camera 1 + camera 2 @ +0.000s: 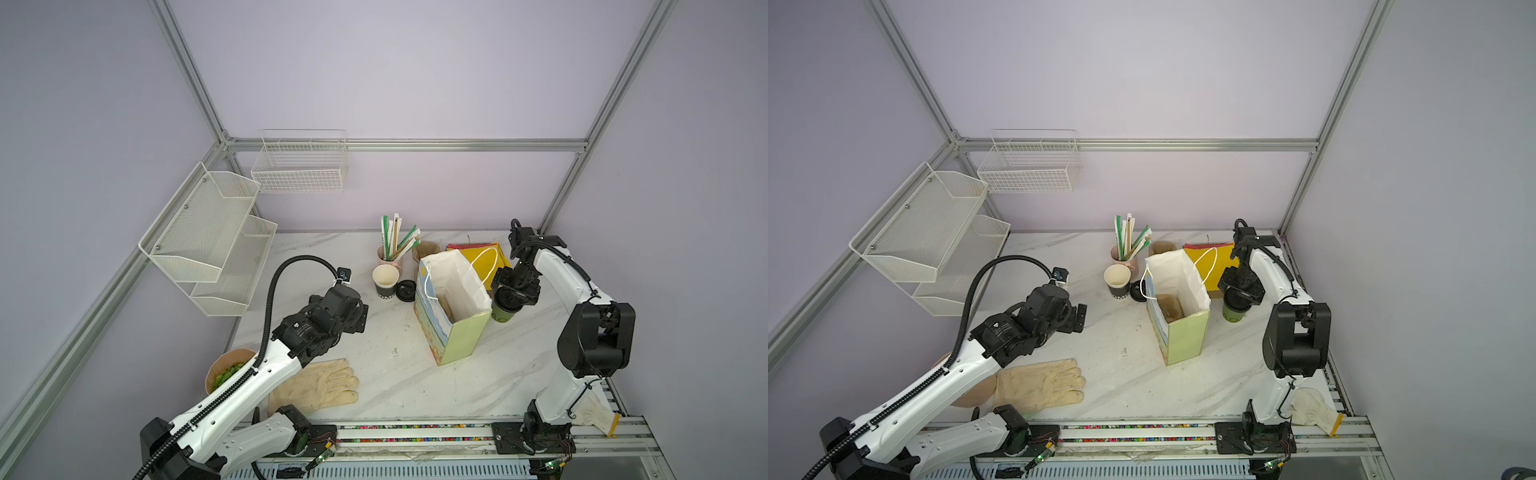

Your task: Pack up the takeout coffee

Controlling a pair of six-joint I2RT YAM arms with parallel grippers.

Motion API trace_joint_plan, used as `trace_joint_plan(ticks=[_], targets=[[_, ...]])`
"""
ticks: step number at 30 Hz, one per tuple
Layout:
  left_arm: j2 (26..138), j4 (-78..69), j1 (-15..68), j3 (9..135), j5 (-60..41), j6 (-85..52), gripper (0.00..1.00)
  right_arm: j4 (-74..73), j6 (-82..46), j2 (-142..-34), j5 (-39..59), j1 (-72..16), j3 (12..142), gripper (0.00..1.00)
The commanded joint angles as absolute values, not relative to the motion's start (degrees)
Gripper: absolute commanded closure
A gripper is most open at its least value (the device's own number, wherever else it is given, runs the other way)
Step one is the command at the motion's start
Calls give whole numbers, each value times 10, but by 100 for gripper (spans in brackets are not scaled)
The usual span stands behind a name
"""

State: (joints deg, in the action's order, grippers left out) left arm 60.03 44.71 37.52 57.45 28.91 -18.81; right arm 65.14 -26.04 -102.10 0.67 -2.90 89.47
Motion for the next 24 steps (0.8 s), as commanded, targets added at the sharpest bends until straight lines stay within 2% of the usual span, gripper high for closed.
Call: trace_joint_plan(ticks=[1,13,24], targets=[[600,446,372,582,287,-180,0,658,-255,-1030,5,-31,900,15],[610,449,372,584,282,-179,0,658,-256,-1012,10,-31,889,23],[613,452,372,585,280,-179,0,664,-258,-962,17,-31,848,23]])
